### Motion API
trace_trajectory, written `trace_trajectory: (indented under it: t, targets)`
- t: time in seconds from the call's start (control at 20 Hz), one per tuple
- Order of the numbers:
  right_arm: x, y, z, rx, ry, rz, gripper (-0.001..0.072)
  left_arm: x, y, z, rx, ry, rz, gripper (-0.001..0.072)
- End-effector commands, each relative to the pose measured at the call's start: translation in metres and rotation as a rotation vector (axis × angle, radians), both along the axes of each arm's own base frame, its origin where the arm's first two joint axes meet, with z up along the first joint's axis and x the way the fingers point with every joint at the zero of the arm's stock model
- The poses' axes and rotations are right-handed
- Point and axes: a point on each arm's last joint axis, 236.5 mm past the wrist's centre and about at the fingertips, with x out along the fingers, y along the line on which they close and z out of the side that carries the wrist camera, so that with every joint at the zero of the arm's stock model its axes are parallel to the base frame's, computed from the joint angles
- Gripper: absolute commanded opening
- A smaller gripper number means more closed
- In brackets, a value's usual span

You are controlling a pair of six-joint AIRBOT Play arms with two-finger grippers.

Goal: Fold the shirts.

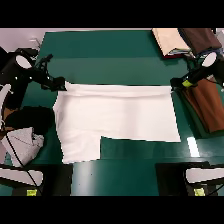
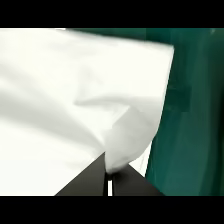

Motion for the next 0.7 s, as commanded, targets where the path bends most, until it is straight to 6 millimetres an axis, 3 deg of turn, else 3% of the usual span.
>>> trace_trajectory:
  t: [0.0,0.05,0.2,0.3,0.45,0.65]
  targets:
    - [-0.015,0.002,-0.018,0.011,0.013,-0.036,0.0197,-0.016,0.000,-0.024,-0.013,0.077,0.045,0.0314]
    - [-0.013,0.005,-0.014,0.029,0.004,-0.063,0.0381,-0.017,0.000,-0.023,-0.018,0.087,0.069,0.0530]
    - [-0.010,0.022,0.020,0.142,-0.069,-0.085,0.0409,-0.031,-0.001,-0.007,-0.019,0.109,0.062,0.0526]
    - [-0.023,0.026,0.045,0.150,-0.103,-0.064,0.0408,-0.059,0.006,0.005,0.043,0.123,0.027,0.0527]
    - [-0.047,0.031,0.070,0.142,-0.155,-0.038,0.0408,-0.129,0.016,0.004,0.113,0.156,0.036,0.0527]
    - [-0.063,0.030,0.083,0.128,-0.253,-0.060,0.0408,-0.236,0.010,-0.020,0.099,0.272,0.058,0.0528]
